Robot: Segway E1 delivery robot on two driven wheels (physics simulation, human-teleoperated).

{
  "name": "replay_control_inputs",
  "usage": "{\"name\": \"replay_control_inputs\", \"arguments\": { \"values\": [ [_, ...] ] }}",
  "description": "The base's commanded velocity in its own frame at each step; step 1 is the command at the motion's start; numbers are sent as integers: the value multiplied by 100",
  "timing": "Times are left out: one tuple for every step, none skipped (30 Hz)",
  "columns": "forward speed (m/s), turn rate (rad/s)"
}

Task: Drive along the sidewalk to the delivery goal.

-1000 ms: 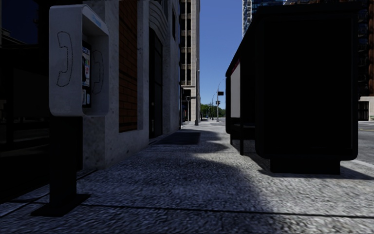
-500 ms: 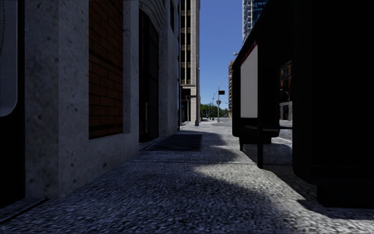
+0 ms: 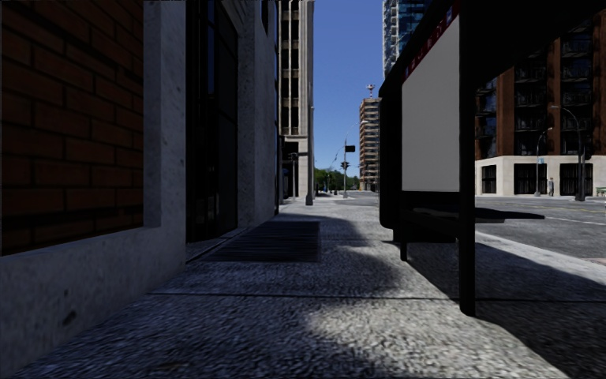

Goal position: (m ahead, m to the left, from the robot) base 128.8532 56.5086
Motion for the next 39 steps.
{"name": "replay_control_inputs", "arguments": {
  "values": [
    [200, -14],
    [200, 0],
    [200, 0],
    [200, 0],
    [200, 0],
    [200, 0],
    [200, 0],
    [200, 0],
    [200, 0],
    [200, 0],
    [200, 0],
    [200, 0],
    [200, 0],
    [200, 0],
    [200, 0],
    [200, 0],
    [200, 0],
    [200, 0],
    [200, 0],
    [200, 0],
    [200, 0],
    [200, 0],
    [200, 0],
    [200, 0],
    [200, 0],
    [200, 0],
    [200, 0],
    [200, 0],
    [200, 0],
    [200, 0],
    [200, 0],
    [200, 0],
    [200, 0],
    [200, 0],
    [200, 0],
    [200, 0],
    [200, 0],
    [200, 0],
    [200, 0]
  ]
}}
